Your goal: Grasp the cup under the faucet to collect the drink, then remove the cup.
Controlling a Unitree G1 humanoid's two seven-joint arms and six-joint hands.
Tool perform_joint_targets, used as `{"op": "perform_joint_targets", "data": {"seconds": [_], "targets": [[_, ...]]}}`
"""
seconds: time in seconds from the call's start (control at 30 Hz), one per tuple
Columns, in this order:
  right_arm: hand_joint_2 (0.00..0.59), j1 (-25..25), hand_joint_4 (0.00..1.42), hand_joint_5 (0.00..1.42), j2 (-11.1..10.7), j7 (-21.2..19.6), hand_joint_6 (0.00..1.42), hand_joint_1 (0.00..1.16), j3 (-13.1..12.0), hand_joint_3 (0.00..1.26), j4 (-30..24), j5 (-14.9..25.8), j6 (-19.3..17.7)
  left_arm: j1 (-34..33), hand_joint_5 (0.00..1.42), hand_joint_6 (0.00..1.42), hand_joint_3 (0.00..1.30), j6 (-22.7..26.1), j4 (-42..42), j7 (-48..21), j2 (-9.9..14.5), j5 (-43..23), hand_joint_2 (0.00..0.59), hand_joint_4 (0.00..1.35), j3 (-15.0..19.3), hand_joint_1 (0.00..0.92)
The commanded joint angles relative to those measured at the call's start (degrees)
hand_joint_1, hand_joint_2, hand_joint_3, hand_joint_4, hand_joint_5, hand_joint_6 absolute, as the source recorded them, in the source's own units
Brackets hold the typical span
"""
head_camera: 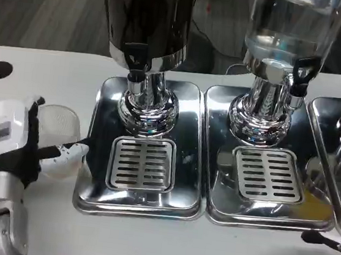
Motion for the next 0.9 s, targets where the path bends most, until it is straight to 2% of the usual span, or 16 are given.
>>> {"op": "perform_joint_targets", "data": {"seconds": [0.03,0.6,0.9], "targets": [[0.490,0.7,0.20,0.13,0.5,0.6,0.01,0.41,-1.0,0.31,0.1,1.9,-1.3,-0.6,0.70,0.86,0.31,0.2,1.6,-1.2,0.3,-0.6,0.049,0.39,-0.8,0.298],[0.485,1.5,0.19,0.13,1.5,2.2,0.04,0.41,-1.6,0.31,-1.7,3.1,-2.9,-1.4,0.86,0.99,0.50,0.0,4.2,-1.3,-0.4,-1.7,0.063,0.62,-1.6,0.288],[0.485,1.2,0.19,0.13,1.9,2.7,0.06,0.41,-1.4,0.31,-2.2,2.9,-2.6,0.1,0.89,1.00,0.53,-1.1,1.9,0.5,-0.5,-2.2,0.070,0.65,-1.4,0.289]]}}
